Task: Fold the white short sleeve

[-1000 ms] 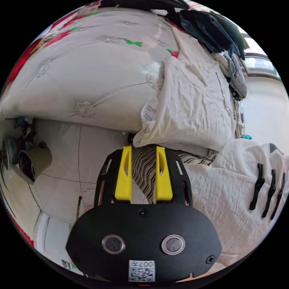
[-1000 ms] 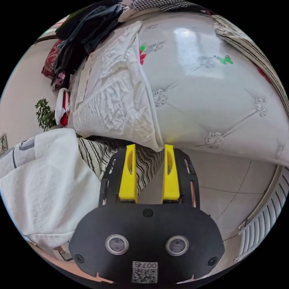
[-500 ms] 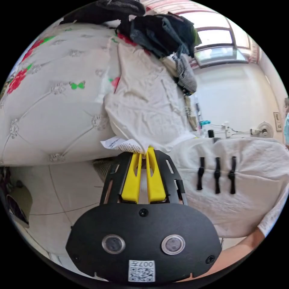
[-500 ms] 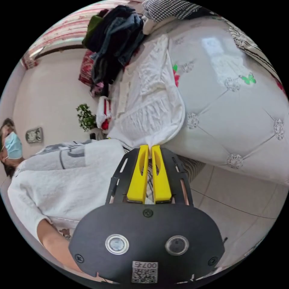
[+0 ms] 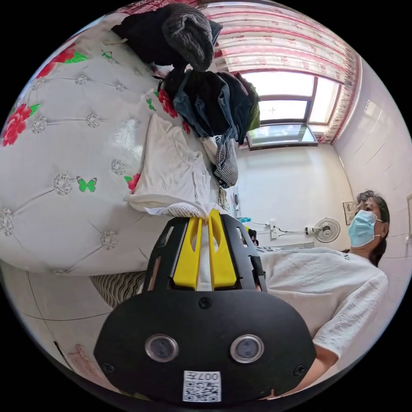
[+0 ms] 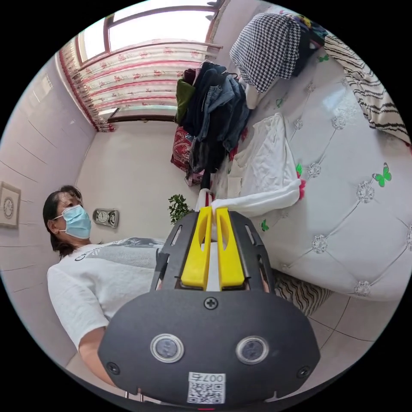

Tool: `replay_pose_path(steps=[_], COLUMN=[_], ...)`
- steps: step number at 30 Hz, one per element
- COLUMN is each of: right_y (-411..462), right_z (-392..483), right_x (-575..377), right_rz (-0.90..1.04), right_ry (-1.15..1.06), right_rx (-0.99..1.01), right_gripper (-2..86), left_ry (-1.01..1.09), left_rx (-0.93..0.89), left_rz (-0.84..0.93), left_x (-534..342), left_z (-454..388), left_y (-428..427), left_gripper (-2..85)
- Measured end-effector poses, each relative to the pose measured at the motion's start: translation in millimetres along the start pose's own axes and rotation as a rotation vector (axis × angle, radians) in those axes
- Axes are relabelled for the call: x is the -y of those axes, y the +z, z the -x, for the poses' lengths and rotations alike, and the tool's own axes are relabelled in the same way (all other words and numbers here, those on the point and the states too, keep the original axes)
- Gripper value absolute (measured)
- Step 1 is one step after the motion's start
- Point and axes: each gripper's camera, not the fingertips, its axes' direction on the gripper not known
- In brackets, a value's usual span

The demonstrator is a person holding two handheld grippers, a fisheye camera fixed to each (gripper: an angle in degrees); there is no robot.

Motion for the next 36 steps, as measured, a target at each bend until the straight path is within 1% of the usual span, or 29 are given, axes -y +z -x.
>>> replay_pose_path(steps=[3,6,10,11,13,14,15,17,19,21,23,26,29,30,33,36], right_y=[-5.4,-3.7,20.4,31.9,49.1,62.4,75.7,93.0,103.4,103.4,96.4,87.5,101.6,111.6,127.2,148.1], right_z=[-1.6,-5.4,-9.9,-12.5,-19.9,-29.0,-40.2,-54.8,-60.5,-63.2,-66.1,-76.2,-97.1,-105.1,-110.8,-113.2], right_x=[8.7,42.1,113.4,139.9,174.1,192.8,207.1,216.2,208.2,176.8,143.1,85.3,52.9,48.2,51.0,72.7], right_rz=[-0.05,-0.092,-0.098,-0.114,-0.184,-0.222,-0.227,-0.21,-0.206,-0.232,-0.281,-0.355,-0.313,-0.295,-0.36,-0.341], right_ry=[0.029,0.067,0.069,0.064,0.066,0.081,0.105,0.142,0.138,0.141,0.177,0.274,0.368,0.394,0.378,0.366], right_rx=[0.051,0.076,0.095,0.051,-0.11,-0.224,-0.309,-0.384,-0.437,-0.494,-0.524,-0.513,-0.459,-0.453,-0.414,-0.37], right_gripper=[-0.1,0.0,0.3,0.6,1.3,2.0,2.7,3.6,4.3,5.1,5.8,7.1,8.2,8.3,7.6,5.0], left_ry=[-0.034,-0.026,0.003,0.003,-0.033,-0.059,-0.071,-0.129,-0.123,-0.089,-0.069,-0.139,-0.199,-0.207,-0.235,-0.235], left_rx=[-0.003,-0.033,-0.04,-0.009,0.055,0.091,0.107,0.19,0.259,0.328,0.379,0.374,0.325,0.317,0.31,0.277], left_rz=[0.001,0.048,0.065,0.043,-0.027,-0.092,-0.116,-0.093,-0.061,-0.045,-0.069,-0.118,-0.161,-0.164,-0.158,-0.156], left_x=[10.1,51.9,150.0,178.9,215.5,233.1,239.8,256.0,252.7,236.8,200.9,150.3,113.3,108.5,96.2,95.6], left_z=[5.5,8.8,10.1,13.8,24.9,32.9,36.7,49.7,49.7,45.0,40.3,44.0,47.9,48.7,52.9,53.3], left_y=[-6.1,-3.6,20.8,32.6,51.4,62.2,67.5,88.2,94.7,94.1,84.4,69.6,63.5,63.7,68.3,72.9], left_gripper=[-0.5,-0.4,0.5,1.4,3.6,5.1,5.5,6.6,6.8,6.7,6.3,6.7,7.3,7.4,7.9,8.1])
